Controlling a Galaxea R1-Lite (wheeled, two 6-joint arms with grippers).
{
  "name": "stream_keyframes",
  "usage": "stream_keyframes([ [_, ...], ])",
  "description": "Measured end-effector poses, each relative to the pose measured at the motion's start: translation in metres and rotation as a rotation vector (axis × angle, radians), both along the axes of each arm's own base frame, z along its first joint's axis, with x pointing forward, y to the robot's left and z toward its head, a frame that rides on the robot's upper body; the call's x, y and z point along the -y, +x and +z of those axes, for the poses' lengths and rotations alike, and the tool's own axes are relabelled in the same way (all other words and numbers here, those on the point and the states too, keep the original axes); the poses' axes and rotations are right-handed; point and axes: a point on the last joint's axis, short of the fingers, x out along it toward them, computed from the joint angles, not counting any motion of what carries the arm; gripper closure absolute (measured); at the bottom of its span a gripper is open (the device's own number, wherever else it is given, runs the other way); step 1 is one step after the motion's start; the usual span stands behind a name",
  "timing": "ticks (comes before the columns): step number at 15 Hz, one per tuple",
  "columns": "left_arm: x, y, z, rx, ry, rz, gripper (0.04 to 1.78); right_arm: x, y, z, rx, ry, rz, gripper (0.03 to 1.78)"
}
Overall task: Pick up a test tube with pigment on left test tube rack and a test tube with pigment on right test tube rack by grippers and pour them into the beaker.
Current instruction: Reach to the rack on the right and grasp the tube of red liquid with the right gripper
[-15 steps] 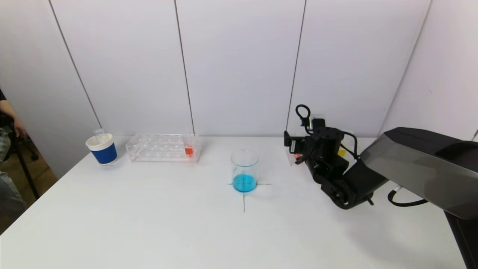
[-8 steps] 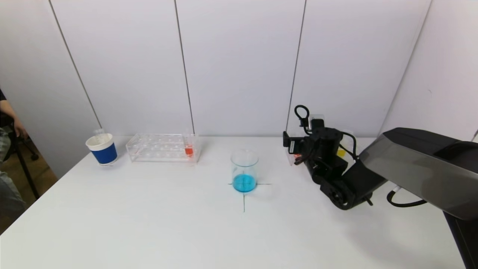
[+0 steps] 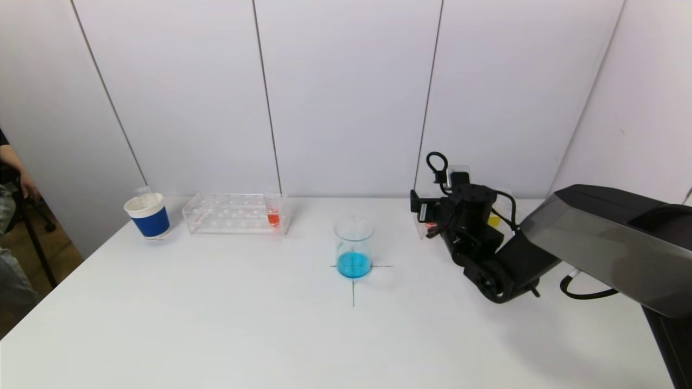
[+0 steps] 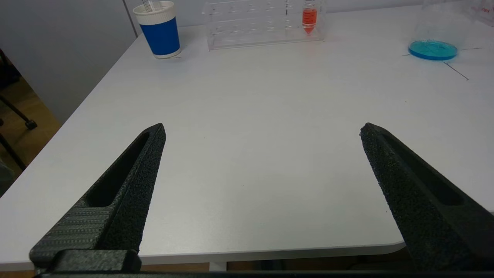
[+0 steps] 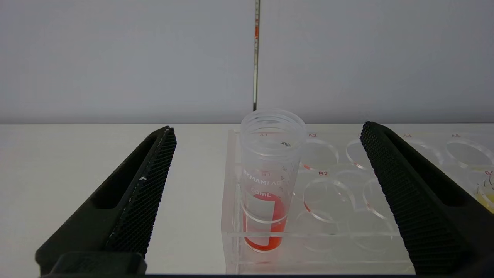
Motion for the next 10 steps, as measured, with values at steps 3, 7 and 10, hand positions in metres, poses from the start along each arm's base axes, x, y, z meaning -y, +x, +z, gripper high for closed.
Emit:
stream_keyframes([
  [3, 0.0000, 0.0000, 0.0000, 0.000, 0.000, 0.000, 0.06, 0.0006, 0.0003, -0.0003, 0.000, -0.001, -0.001, 0.34],
  [7, 0.0000, 0.0000, 0.0000, 0.000, 0.000, 0.000, 0.06, 0.0005, 0.0005, -0.0005, 0.000, -0.001, 0.000, 1.02],
  [10, 0.0000, 0.0000, 0.0000, 0.000, 0.000, 0.000, 0.06, 0.0004, 0.0007, -0.0007, 0.000, -0.001, 0.000, 1.34],
])
